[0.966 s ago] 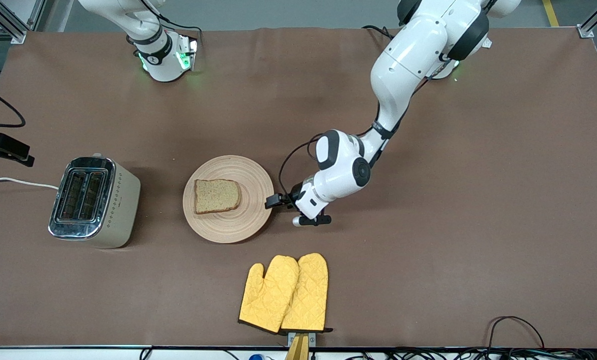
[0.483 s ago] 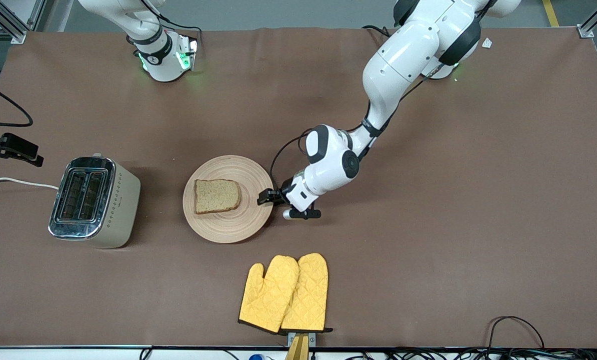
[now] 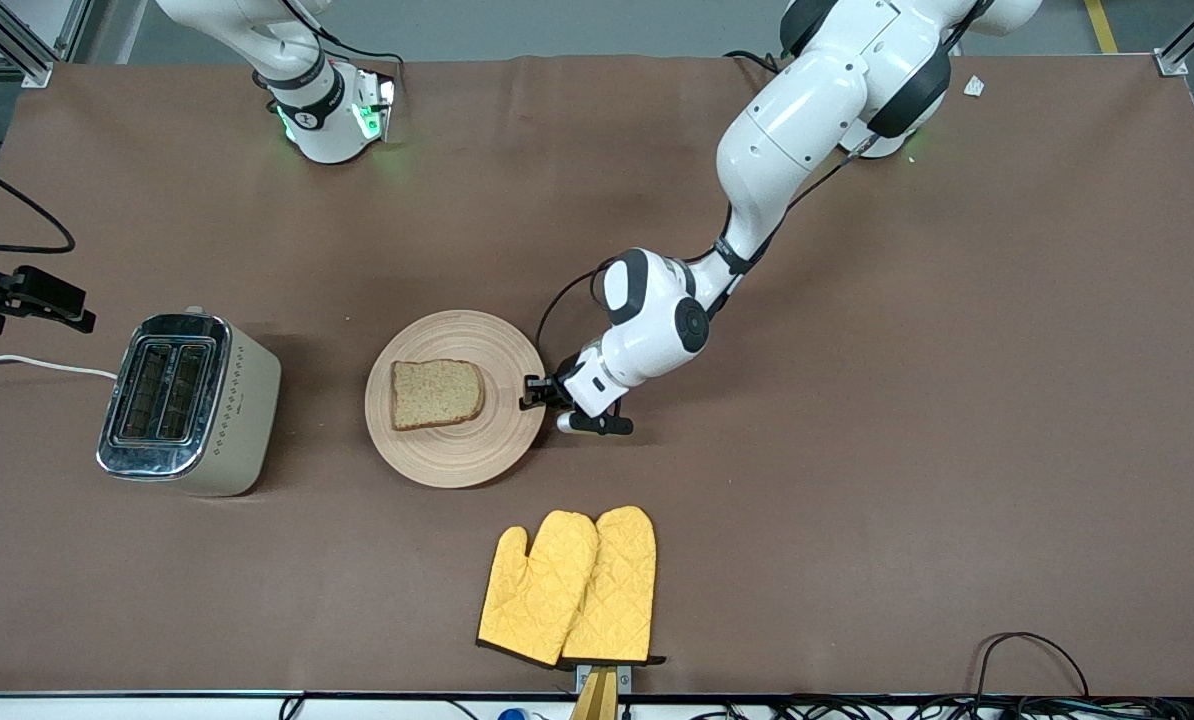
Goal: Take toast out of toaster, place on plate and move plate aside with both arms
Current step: 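Grasp the rim of the wooden plate with the left gripper, then slide the plate with the toast toward the left arm's side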
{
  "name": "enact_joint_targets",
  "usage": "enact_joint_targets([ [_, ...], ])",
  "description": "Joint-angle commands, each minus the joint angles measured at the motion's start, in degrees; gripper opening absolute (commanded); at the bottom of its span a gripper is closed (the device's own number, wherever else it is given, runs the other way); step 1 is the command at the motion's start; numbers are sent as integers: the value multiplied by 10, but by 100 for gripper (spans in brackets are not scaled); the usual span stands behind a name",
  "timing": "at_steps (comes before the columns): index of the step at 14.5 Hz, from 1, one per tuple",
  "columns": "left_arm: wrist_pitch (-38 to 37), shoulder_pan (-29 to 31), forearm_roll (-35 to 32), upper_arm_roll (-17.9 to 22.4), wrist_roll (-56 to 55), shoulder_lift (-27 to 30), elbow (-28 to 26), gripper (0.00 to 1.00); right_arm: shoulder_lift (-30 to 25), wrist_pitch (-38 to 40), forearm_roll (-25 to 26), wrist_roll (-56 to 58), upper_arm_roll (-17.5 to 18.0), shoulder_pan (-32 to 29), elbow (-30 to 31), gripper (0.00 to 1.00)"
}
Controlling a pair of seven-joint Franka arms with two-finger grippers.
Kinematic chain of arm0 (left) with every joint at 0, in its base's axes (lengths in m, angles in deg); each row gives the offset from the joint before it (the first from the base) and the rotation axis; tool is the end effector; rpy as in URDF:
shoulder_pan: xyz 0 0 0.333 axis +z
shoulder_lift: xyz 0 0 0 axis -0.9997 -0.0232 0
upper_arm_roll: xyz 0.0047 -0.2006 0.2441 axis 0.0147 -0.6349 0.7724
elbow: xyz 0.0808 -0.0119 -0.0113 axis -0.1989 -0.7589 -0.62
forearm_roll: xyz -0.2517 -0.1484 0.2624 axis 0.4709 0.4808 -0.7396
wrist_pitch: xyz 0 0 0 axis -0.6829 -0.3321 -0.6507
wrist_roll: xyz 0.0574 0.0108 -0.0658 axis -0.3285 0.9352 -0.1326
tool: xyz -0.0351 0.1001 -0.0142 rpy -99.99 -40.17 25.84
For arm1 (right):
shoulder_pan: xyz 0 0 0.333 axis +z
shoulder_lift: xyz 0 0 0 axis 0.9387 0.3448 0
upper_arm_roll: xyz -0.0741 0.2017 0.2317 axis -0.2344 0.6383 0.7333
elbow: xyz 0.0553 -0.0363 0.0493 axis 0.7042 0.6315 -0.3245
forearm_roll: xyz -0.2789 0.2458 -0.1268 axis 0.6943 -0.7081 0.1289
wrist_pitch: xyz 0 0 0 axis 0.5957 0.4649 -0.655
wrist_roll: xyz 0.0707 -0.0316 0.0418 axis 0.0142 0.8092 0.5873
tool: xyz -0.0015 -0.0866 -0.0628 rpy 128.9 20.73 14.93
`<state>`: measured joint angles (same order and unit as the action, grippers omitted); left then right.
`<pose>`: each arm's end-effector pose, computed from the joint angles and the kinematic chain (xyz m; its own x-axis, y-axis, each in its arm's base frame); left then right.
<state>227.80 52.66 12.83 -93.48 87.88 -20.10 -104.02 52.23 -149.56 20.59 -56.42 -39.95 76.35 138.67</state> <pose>0.5449 -0.5379 0.1564 0.9935 0.1126 0.0172 0.0684 -0.7106 0.7003 0.6009 -0.0380 0.6115 0.9999 0.0128 -0.0089 0.0129 -0.9999 0.0027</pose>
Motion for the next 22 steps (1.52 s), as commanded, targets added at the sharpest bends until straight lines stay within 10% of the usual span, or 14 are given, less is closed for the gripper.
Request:
enact_joint_targets([
  [1,7,9,10,-6,9,5,2,0,-10,1,-3,-6,0,2,13,100],
  [10,-127,125,-21,-34,7,117,-11,0,-10,1,-3,-6,0,1,13,100],
  [22,-558,495,-60,-37,274,178,-36,0,-10,7,-4,-6,0,1,13,100],
])
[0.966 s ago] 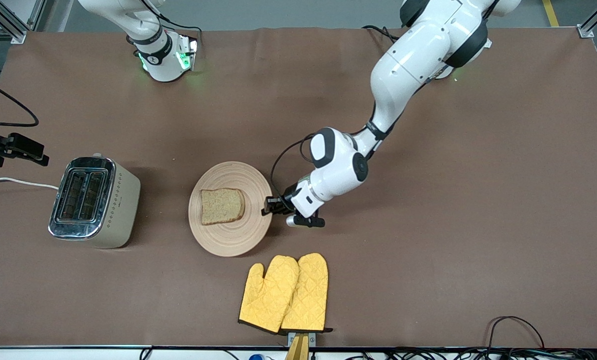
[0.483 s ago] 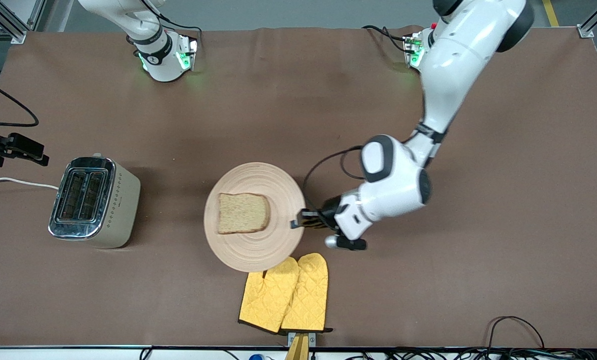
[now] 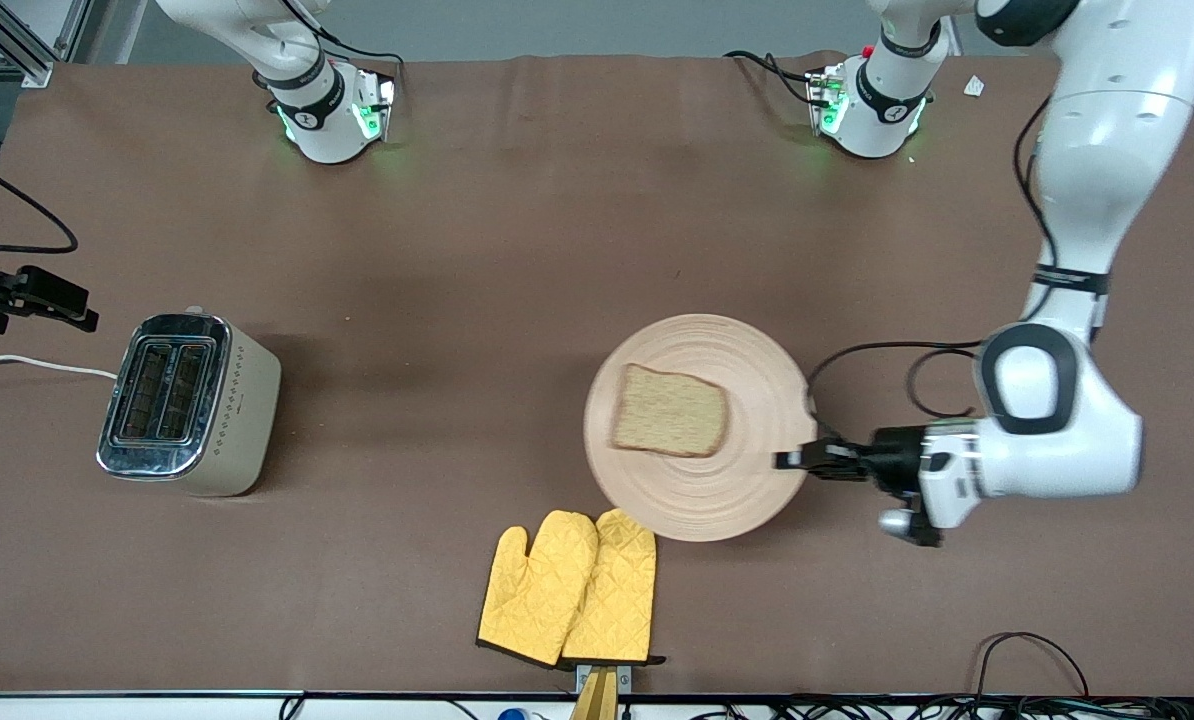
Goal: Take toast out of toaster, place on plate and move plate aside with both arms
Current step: 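Slide the plate with the toast toward the left arm's side, then open the left gripper and release the plate rim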
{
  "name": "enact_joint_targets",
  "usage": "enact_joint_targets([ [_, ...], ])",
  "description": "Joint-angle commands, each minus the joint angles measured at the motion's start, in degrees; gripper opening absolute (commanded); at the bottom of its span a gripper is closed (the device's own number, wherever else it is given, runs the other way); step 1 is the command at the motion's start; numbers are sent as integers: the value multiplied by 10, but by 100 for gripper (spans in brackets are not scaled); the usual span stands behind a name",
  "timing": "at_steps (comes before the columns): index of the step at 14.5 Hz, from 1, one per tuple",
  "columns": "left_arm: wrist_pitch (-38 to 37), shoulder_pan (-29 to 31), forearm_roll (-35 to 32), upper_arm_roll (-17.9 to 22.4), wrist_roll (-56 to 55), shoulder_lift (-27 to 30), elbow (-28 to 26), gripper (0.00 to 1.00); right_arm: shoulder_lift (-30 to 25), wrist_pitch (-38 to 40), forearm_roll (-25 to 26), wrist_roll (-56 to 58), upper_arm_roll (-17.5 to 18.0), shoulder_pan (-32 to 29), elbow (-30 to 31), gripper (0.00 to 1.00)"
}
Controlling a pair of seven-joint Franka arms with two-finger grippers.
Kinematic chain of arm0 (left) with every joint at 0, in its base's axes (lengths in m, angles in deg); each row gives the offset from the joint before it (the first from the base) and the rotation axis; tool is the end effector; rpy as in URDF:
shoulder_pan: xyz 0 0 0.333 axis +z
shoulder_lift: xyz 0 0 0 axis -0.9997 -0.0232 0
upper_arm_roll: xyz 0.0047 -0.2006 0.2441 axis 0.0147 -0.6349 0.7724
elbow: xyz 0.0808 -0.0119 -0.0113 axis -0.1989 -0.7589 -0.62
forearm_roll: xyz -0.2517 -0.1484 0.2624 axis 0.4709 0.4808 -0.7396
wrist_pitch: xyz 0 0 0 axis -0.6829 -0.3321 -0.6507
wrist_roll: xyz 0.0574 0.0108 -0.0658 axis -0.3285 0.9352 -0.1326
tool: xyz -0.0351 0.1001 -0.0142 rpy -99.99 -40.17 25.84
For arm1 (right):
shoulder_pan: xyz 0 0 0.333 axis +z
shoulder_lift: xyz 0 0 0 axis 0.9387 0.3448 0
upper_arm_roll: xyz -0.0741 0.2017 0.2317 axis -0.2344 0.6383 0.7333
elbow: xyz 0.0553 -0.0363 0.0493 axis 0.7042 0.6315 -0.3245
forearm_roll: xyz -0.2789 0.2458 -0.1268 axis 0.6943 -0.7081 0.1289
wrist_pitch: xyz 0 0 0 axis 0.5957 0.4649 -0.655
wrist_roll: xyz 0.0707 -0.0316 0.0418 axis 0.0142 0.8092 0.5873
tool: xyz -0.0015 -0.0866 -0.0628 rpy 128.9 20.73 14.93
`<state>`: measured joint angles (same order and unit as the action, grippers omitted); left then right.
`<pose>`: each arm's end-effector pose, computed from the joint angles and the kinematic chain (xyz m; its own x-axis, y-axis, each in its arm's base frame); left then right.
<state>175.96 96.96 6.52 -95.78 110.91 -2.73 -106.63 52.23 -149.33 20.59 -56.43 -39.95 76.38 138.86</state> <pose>0.7188 -0.1227 0.3235 0.9899 -0.1405 0.0183 -0.0983 -0.5884 0.8026 0.6004 -0.0377 0.6096 0.9998 0.0131 -0.0162 0.0131 -0.9999 0.0020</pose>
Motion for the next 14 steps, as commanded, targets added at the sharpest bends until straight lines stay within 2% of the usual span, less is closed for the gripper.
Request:
enact_joint_targets([
  [1,-58,85,3,-14,70,-2,-10,0,-10,7,-3,-6,0,0,11,100],
  [5,-100,174,4,-14,161,-57,-8,0,-10,6,-4,-6,0,2,10,100],
  [9,-111,232,3,-8,258,-107,-6,0,-10,7,-4,-6,1,3,10,100],
  [11,-114,247,-15,-7,320,-135,-6,0,-10,8,-4,-6,1,4,10,100],
  [14,-113,267,-16,-7,347,-167,-5,0,-10,7,-4,-6,1,5,10,100],
])
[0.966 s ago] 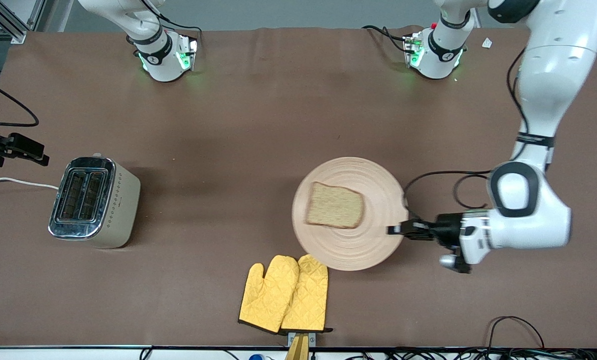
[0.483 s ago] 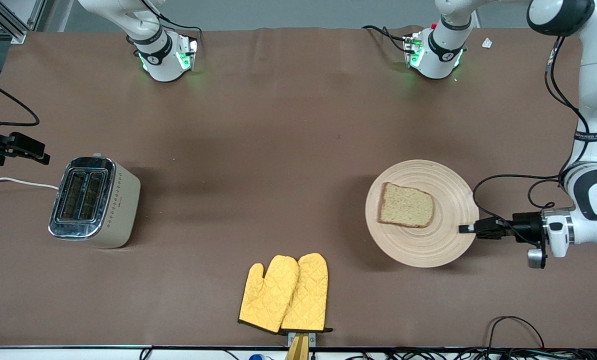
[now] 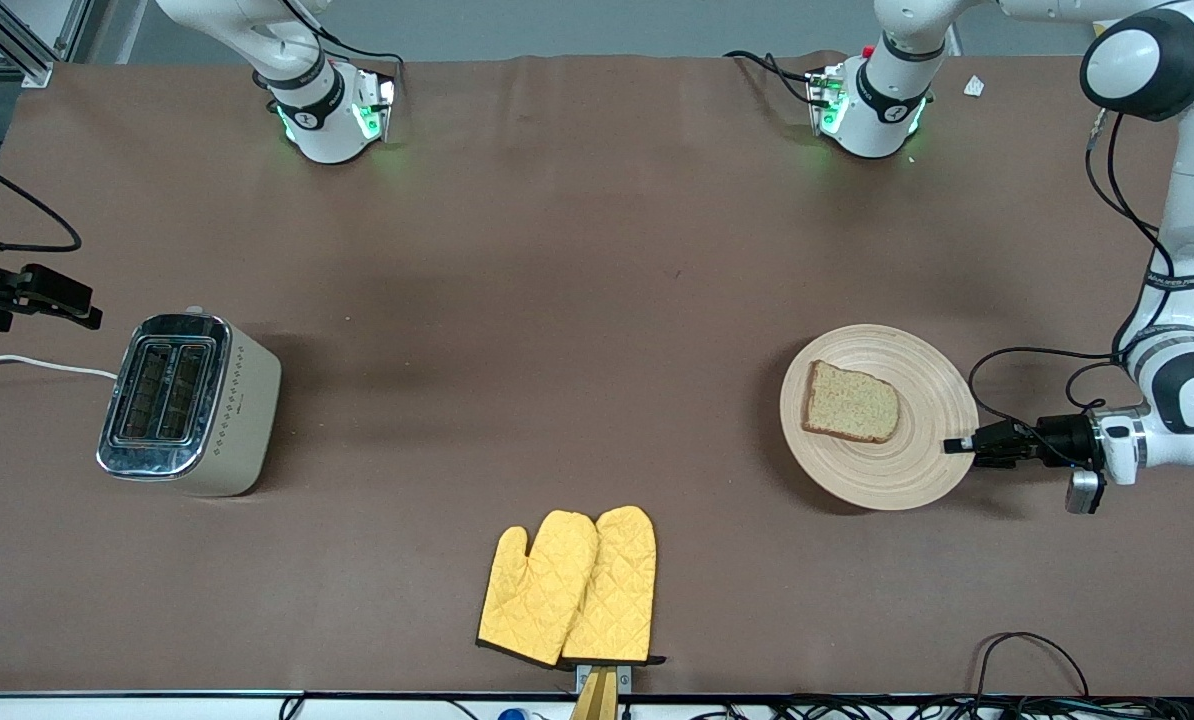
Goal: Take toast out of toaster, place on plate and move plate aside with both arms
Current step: 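Open the left gripper and release the plate rim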
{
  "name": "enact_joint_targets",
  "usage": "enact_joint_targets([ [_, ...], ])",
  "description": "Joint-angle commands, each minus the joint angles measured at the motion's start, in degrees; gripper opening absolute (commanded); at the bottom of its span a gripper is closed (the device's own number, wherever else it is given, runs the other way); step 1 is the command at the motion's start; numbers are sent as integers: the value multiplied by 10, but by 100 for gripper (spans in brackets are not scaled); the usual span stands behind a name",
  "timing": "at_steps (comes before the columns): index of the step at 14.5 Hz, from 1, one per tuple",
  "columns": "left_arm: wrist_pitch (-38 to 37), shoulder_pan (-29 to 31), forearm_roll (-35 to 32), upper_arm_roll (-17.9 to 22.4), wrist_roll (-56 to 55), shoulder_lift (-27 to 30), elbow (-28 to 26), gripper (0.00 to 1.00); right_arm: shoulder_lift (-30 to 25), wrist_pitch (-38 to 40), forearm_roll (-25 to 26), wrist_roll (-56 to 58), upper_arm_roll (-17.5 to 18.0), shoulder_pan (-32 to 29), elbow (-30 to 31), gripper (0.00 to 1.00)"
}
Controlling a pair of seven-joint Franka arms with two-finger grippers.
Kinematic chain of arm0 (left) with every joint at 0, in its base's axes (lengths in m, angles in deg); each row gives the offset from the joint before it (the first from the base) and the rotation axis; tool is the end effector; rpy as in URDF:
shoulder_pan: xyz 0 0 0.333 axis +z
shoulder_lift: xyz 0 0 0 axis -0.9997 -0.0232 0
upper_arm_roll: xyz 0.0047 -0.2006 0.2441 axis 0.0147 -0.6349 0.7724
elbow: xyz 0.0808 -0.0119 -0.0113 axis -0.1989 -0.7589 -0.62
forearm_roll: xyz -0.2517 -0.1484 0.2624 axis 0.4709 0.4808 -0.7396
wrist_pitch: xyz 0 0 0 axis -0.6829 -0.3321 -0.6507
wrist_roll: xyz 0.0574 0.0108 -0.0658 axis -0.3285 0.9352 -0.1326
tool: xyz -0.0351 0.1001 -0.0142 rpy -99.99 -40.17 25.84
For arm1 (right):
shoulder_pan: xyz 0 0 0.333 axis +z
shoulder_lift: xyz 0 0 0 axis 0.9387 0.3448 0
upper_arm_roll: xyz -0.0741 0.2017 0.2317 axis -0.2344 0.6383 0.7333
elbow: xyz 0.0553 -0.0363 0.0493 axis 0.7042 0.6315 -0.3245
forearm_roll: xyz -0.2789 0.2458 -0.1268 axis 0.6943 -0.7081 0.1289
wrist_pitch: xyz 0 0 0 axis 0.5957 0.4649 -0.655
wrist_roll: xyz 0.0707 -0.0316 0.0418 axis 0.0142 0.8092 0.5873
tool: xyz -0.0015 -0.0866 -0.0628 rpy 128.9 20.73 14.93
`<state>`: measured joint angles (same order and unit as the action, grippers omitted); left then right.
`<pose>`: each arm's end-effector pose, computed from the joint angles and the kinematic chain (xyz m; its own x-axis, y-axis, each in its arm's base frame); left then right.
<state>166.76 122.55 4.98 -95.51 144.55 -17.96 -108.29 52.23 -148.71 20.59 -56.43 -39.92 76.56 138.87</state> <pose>0.6571 0.1630 0.1318 0.9755 -0.1188 0.1851 -0.2184 -0.4239 0.8790 0.5993 -0.0354 0.6086 0.9995 0.0167 -0.0271 0.0167 -0.9999 0.0009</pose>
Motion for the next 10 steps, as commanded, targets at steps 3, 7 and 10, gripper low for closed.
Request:
enact_joint_targets([
  [3,-19,15,0,-10,10,-25,14,1,-10,2,-4,-6,1,1,11,100],
  [7,-17,14,0,-9,-4,-25,17,97,-12,7,-4,-6,1,2,11,100],
  [10,-23,-13,-41,14,-24,-18,76,100,-12,6,-4,-6,1,9,10,100],
])
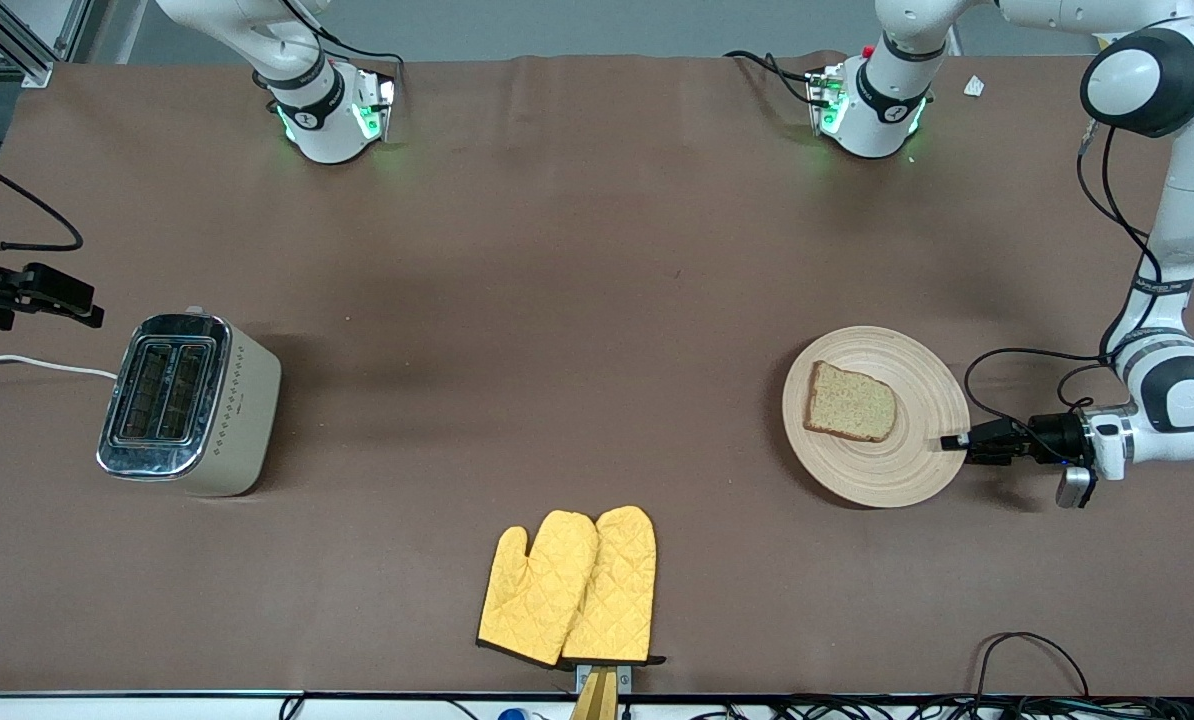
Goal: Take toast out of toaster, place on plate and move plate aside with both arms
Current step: 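Open the left gripper and release the plate rim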
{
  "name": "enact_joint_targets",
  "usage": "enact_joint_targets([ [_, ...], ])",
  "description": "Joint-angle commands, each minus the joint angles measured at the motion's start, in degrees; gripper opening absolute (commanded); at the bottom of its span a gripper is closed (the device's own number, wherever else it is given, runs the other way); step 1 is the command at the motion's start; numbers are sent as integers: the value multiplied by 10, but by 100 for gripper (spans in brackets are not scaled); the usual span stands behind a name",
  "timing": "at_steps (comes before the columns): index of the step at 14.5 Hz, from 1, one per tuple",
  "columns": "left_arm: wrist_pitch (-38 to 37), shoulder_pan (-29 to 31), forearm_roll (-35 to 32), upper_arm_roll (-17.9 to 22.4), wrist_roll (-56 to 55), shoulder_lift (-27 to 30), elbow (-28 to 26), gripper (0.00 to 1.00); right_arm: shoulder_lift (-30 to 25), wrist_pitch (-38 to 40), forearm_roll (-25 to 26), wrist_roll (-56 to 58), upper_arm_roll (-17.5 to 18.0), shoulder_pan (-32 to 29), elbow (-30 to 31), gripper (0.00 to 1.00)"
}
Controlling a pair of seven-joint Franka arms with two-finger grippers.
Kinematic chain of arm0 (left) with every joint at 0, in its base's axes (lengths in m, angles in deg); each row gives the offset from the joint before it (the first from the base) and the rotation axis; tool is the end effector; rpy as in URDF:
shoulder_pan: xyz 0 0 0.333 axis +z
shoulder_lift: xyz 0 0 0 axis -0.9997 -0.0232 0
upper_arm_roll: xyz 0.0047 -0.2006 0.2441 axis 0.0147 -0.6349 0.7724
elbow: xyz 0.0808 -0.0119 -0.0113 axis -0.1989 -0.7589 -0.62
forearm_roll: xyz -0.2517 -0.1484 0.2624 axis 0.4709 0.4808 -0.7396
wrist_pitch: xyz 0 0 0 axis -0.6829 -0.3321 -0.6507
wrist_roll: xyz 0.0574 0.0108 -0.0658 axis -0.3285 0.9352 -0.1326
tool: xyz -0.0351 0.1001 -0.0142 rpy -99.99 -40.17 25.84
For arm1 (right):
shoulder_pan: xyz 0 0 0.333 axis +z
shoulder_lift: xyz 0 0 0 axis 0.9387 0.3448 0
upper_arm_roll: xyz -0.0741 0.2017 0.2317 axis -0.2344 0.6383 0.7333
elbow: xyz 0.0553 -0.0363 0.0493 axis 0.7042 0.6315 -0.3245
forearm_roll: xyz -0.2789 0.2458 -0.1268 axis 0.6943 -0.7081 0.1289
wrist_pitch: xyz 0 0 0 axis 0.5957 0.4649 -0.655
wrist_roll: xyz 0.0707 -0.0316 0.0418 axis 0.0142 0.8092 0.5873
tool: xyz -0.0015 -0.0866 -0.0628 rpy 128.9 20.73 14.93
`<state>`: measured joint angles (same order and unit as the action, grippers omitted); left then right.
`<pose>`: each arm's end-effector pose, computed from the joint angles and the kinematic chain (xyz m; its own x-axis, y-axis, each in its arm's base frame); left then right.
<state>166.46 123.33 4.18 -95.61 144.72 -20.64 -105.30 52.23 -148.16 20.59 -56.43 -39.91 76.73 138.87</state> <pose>0.6595 0.1772 0.1195 0.9756 -0.1068 0.1920 -0.2194 -0.4266 0.8775 0.5984 -0.0335 0.6078 0.9991 0.0198 -0.0367 0.0198 -0.9998 0.0000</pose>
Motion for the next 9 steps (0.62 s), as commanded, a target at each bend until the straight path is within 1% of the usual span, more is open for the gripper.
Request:
enact_joint_targets([
  [1,-27,-36,-69,19,-47,10,77,100,-12,1,-4,-6,1,8,10,100],
  [2,-37,-49,-92,22,-67,10,100,100,-14,2,-4,-6,1,8,10,100],
  [4,-39,-84,-120,32,-99,28,136,100,-14,3,-4,-6,1,8,10,100],
  [6,-40,-136,-159,54,-123,34,192,100,-16,4,-4,-6,1,10,10,100],
  [8,-40,-192,-169,94,-173,54,217,100,-16,1,-4,-6,1,16,10,100],
  [9,-40,-230,-169,130,-192,64,230,100,-15,1,-4,-6,0,21,10,100],
])
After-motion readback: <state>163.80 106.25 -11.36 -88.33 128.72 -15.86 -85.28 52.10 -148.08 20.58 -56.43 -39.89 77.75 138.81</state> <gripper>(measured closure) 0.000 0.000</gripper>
